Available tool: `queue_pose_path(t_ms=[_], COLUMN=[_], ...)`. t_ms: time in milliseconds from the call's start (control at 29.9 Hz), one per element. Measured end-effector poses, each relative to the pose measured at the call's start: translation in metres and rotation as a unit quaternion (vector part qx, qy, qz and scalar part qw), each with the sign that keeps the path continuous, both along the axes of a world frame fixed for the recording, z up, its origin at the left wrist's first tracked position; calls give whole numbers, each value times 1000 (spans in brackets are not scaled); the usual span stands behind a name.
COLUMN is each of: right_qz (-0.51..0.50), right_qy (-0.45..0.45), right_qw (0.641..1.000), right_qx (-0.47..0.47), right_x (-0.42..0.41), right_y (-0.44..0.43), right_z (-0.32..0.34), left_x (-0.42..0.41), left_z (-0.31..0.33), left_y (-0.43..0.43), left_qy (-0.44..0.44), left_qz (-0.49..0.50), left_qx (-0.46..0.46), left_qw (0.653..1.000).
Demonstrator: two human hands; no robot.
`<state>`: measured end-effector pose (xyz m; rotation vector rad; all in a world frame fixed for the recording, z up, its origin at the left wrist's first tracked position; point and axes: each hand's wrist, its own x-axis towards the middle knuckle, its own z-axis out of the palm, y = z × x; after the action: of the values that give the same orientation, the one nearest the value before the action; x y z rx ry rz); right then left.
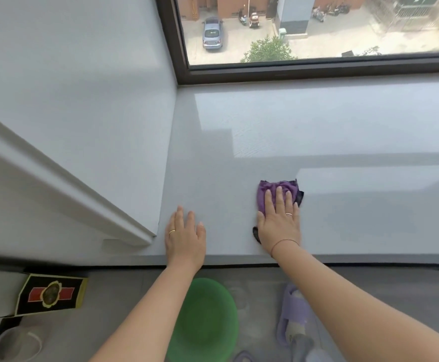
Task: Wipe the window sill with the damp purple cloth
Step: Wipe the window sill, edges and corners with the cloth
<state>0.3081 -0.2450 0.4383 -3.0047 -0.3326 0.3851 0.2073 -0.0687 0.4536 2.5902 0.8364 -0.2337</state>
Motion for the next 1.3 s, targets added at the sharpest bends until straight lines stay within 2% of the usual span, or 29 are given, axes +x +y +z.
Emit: queue_pose_path(t_ms=[67, 200, 334, 501, 601, 635, 668, 735, 802, 835, 969, 1102, 1236, 1303], right_qz=[28, 195, 259, 118, 13, 7, 29, 138, 227, 241, 139, 22, -132, -70], right_qy=[6, 38, -1, -31, -17, -14, -6, 20, 30, 20, -29, -5, 0, -2], right_qw=[999, 978, 965, 992, 1000, 1000, 1000, 990, 973, 970, 990, 1000, 991, 997], right_qx=[25, 55, 40, -11, -19, -13, 2, 32, 32, 31, 8, -16, -4, 9], right_x=[-26, -84, -67, -42, -50, -56, -63, -77, -74, -66, -25, 9, 12, 0], right_y=[28, 70, 27, -77, -70, -55, -39, -15, -17, -29, -106, -169, -127, -87], right_z=[1, -4, -6, -2, -1, -1, -1, -2, 1, 1, -6, 3, 5, 2], left_x=[-5, -12, -16, -16, -15, -13, -11, -8, -5, -4, -5, -2, 6, 12], left_z=[-2, -2, -3, -4, -3, -2, -2, 0, 1, 1, 3, 4, 6, 7], left_y=[-6, -15, -20, -40, -61, -68, -75, -87, -94, -96, -99, -105, -110, -114], left_qy=[-4, -20, -8, 13, 19, 21, 22, 23, 26, 28, 34, 56, 44, 33], left_qz=[-5, -4, -21, -59, -93, -101, -107, -107, -105, -107, -122, -119, -93, -72], left_qx=[-2, 19, 34, 28, 31, 33, 36, 39, 43, 43, 31, 12, 29, 33], left_qw=[1000, 1000, 999, 998, 995, 994, 993, 993, 993, 993, 991, 991, 994, 996])
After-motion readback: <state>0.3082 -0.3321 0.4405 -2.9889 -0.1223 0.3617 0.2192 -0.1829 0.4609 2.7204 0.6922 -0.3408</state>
